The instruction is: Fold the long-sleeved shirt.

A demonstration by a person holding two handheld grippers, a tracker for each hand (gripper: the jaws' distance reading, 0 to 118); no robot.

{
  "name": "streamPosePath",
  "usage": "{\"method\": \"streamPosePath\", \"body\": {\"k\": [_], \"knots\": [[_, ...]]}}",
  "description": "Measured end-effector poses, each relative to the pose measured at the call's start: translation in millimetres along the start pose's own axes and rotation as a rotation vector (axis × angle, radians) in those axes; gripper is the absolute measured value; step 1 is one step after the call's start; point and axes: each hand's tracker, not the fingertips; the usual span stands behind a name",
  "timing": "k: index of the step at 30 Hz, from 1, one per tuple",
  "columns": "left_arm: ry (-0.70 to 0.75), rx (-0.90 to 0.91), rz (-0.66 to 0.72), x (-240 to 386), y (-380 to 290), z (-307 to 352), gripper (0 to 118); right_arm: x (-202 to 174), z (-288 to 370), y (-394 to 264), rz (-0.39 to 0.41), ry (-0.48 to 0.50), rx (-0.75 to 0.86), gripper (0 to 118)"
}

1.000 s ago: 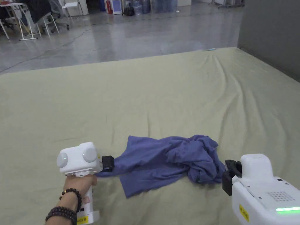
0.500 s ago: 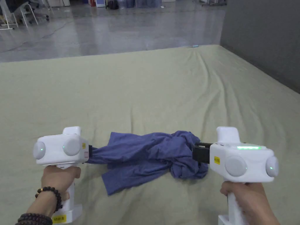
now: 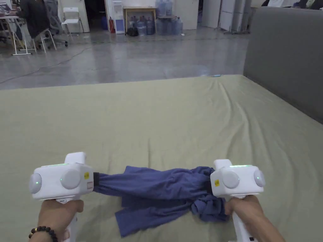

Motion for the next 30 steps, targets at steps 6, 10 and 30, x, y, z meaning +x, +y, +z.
{"method": "streamPosePath", "body": {"k": [6, 10, 30], "knots": [[-0.037, 0.187, 0.065, -27, 50, 79, 0, 10, 79, 47, -0.049, 0.067, 0.238, 2], [-0.051, 0.279, 0.06, -29, 91, 127, 0, 0, 124, 100, -0.023, 0.095, 0.335, 2], [0.133, 0.536, 0.027, 11, 303, 176, 0, -100, 175, 354, 0.136, 0.032, 0.547, 2]]}}
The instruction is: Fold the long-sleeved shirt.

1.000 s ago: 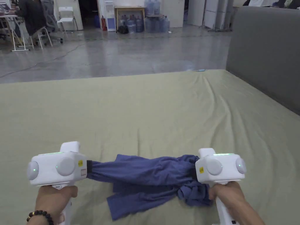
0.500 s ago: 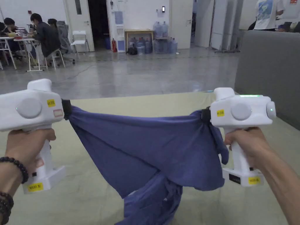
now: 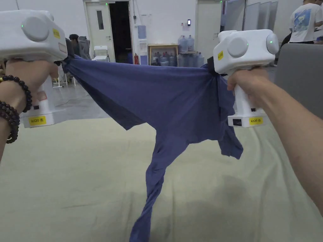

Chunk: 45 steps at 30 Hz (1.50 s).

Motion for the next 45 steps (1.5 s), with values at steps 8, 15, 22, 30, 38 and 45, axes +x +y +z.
{"method": "streamPosePath", "body": {"k": [8, 15, 22, 30, 38, 45], "knots": [[-0.018, -0.252, 0.014, -3, -146, -80, 0, 13, -86, -163, -0.075, 0.01, -0.277, 2], [-0.087, -0.303, 0.088, -54, -212, -30, 0, 16, -36, -237, -0.093, 0.034, -0.303, 2], [-0.108, -0.446, -0.01, -115, -319, 70, 0, 10, 87, -328, 0.001, 0.094, -0.372, 2], [-0.132, -0.631, -0.025, -151, -420, 112, 0, -15, 138, -439, 0.114, 0.063, -0.592, 2], [-0.192, -0.555, -0.025, -166, -380, 148, 117, -2, 192, -383, 0.011, 0.072, -0.368, 103], [-0.156, -0.458, -0.104, -158, -364, 170, 0, 31, 220, -371, -0.063, -0.055, -0.309, 0]]}}
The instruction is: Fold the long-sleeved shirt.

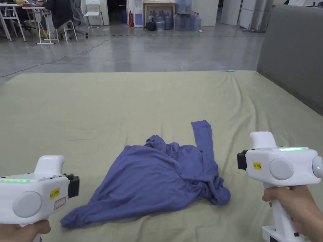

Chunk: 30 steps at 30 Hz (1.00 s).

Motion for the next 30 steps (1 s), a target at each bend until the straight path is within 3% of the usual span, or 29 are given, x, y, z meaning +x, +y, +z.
{"method": "streamPosePath", "body": {"k": [4, 11, 12, 13, 14, 15, 20, 26, 27, 28, 29, 30], "knots": [[-0.043, -0.034, 0.05, 6, 5, -9, 0, 12, -17, -18, -0.081, 0.074, -0.114, 0], [-0.084, -0.038, 0.057, 55, 62, -71, 0, 15, -48, -22, -0.063, 0.07, -0.147, 0], [-0.089, -0.048, 0.058, 65, 74, -92, 15, 10, -40, -18, -0.06, 0.081, -0.155, 0], [-0.08, -0.078, 0.063, 83, 89, -121, 65, 10, -43, -17, -0.049, 0.089, -0.159, 0], [-0.053, -0.178, 0.059, 100, 100, -159, 100, 10, -48, -17, -0.038, 0.09, -0.159, 0], [-0.047, -0.206, 0.048, 111, 105, -185, 113, 10, -52, -17, -0.026, 0.089, -0.158, 0], [0.084, -0.318, 0.023, 175, 117, -318, 112, 12, -64, -18, -0.03, 0.109, -0.19, 0], [0.103, -0.446, 0.044, 212, 93, -382, 106, 18, -76, -25, -0.02, 0.114, -0.23, 0], [0.152, -0.393, 0.002, 221, 80, -372, 98, 19, -76, -26, -0.014, 0.106, -0.232, 0], [0.152, -0.348, 0.002, 226, 80, -361, 77, 18, -75, -24, -0.009, 0.098, -0.233, 0], [0.141, -0.366, 0.015, 223, 87, -351, 46, 19, -74, -25, -0.008, 0.094, -0.232, 0], [0.152, -0.345, -0.005, 226, 85, -340, 0, 20, -73, -25, -0.008, 0.093, -0.232, 0]]}}
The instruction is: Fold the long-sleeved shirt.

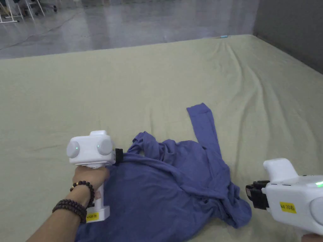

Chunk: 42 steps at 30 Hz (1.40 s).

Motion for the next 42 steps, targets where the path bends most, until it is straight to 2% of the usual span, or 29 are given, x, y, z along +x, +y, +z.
{"method": "streamPosePath", "body": {"k": [2, 6, 8, 9, 10, 15, 18, 21, 22, 23, 24, 26, 30, 33, 36, 39, 40, 42], "knots": [[-0.037, 0.04, -0.058, 0, -14, 26, 0, -1, -1, 1, -0.001, -0.003, -0.004, 0], [-0.093, 0.091, -0.034, -28, -6, 72, 0, -1, 5, -2, -0.041, -0.005, 0.025, 3], [-0.12, 0.13, 0.002, -51, 3, 92, 0, 0, 5, -4, -0.086, 0.014, 0.038, 74], [-0.13, 0.14, 0.005, -56, 3, 101, 0, 2, 3, -5, -0.088, 0.014, 0.018, 102], [-0.13, 0.15, 0.005, -60, 3, 111, 0, 0, 0, -5, -0.091, 0.008, 0.006, 111], [-0.131, 0.198, 0.012, -86, 7, 140, 0, -8, -31, -7, -0.043, -0.074, -0.041, 107], [-0.145, 0.212, 0.034, -99, 9, 152, 0, -19, -58, -7, 0.032, -0.088, -0.098, 77], [-0.156, 0.226, 0.04, -108, 8, 159, 0, -32, -79, -13, 0.044, -0.05, -0.118, 39], [-0.155, 0.23, 0.038, -110, 6, 162, 0, -37, -79, -10, 0.07, -0.089, -0.09, 14], [-0.155, 0.234, 0.035, -111, 5, 162, 0, -40, -76, -7, 0.108, -0.085, -0.092, 10], [-0.158, 0.239, 0.034, -114, 4, 166, 0, -41, -74, -5, 0.137, -0.122, -0.09, 8], [-0.17, 0.26, 0.022, -122, -1, 181, 0, -33, -63, 2, 0.107, -0.087, -0.098, 7], [-0.194, 0.375, 0.024, -147, -4, 225, 0, -17, -10, 27, 0.004, -0.007, 0.04, 7], [-0.212, 0.468, 0.092, -177, 11, 266, 0, -13, 31, 63, -0.002, 0.008, 0.177, 7], [-0.2, 0.592, 0.14, -198, 32, 309, 0, -16, 60, 118, -0.012, 0.057, 0.272, 7], [-0.145, 0.683, 0.137, -202, 66, 341, 0, -22, 79, 195, 0.026, 0.022, 0.394, 7], [-0.149, 0.774, 0.153, -204, 78, 356, 0, -25, 85, 226, 0.033, 0.001, 0.429, 7], [-0.134, 0.793, 0.164, -206, 114, 372, 0, -29, 98, 286, 0.018, 0.001, 0.48, 7]]}}
